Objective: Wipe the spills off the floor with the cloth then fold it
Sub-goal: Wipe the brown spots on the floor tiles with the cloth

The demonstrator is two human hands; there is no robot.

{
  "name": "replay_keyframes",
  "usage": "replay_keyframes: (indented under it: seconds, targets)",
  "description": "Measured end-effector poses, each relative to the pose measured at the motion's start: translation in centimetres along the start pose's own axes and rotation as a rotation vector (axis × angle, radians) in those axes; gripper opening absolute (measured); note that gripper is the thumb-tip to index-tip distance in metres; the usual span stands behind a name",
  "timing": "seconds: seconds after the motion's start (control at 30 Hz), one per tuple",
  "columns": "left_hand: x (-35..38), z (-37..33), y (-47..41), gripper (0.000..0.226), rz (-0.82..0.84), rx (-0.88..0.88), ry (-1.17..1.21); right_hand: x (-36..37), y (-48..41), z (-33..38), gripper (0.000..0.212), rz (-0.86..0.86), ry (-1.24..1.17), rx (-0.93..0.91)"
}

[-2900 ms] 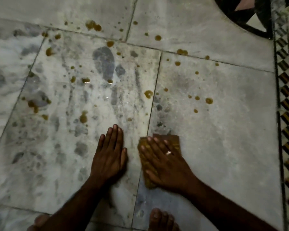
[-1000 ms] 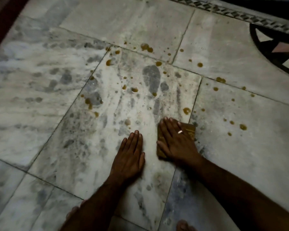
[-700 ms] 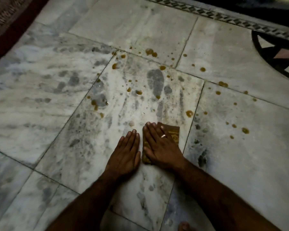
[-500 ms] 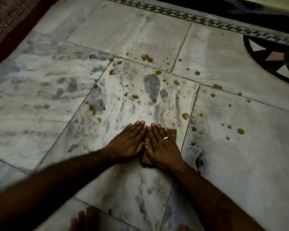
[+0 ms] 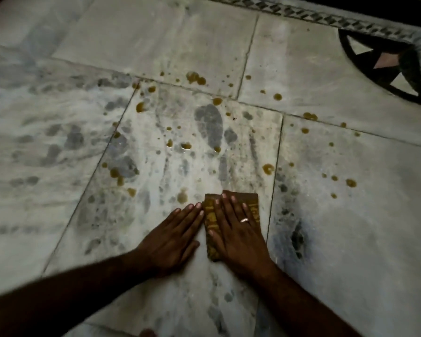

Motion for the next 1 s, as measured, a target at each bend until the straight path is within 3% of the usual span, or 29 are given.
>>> replay_keyframes:
  seconds: [0.17, 0.27, 0.43, 0.57, 0.67, 0.83, 0.93, 1.0]
  targets:
    - [0.0, -0.3, 1.1, 0.064, -0.122, -0.091, 0.001, 0.3, -2.2, 0.5, 0.072, 0.018, 0.029, 0.028]
    - [0.1, 0.7, 2.1, 0.066, -0.136, -0.262, -0.012, 0.3, -2.7, 2.0, 0.075, 0.015, 0.033, 0.072]
    - [0.4, 2.4, 5.1, 0.068, -0.134, -0.464, -0.018, 0.3, 0.3, 2.4, 0.073, 0.065, 0.055, -0.139]
    - [0.2, 3.5, 5.6, 0.070, -0.134, -0.521, -0.019, 0.0, -2.8, -0.4, 0.072, 0.050, 0.066, 0.035]
    - [0.0, 4.6, 6.2, 0.067, -0.137, -0.507, -0.019, 0.2, -7.3, 1.8, 0.072, 0.054, 0.020, 0.085]
    - [0.2, 5.4, 6.8, 0.062, -0.180, -0.504, 0.045, 0.6, -6.2, 8.4, 0.070, 0.014, 0.037, -0.121]
    - [0.0, 5.4, 7.1, 0.061, -0.182, -0.469, 0.015, 0.1, -1.3, 7.5, 0.063, 0.004, 0.047, -0.343]
    - [-0.1, 5.1, 7.2, 0.062, -0.178, -0.449, -0.001, 0.1, -1.4, 4.9, 0.065, 0.030, 0.072, -0.326]
Point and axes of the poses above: each hand's wrist, its own y-axis away from the middle knuckle, its own x-axis out of the palm, z = x × y, the point moved 6 cm from there along -y, towards the middle knuckle, and after that the axes turned 6 degrees about x, right-handed, at the moved point
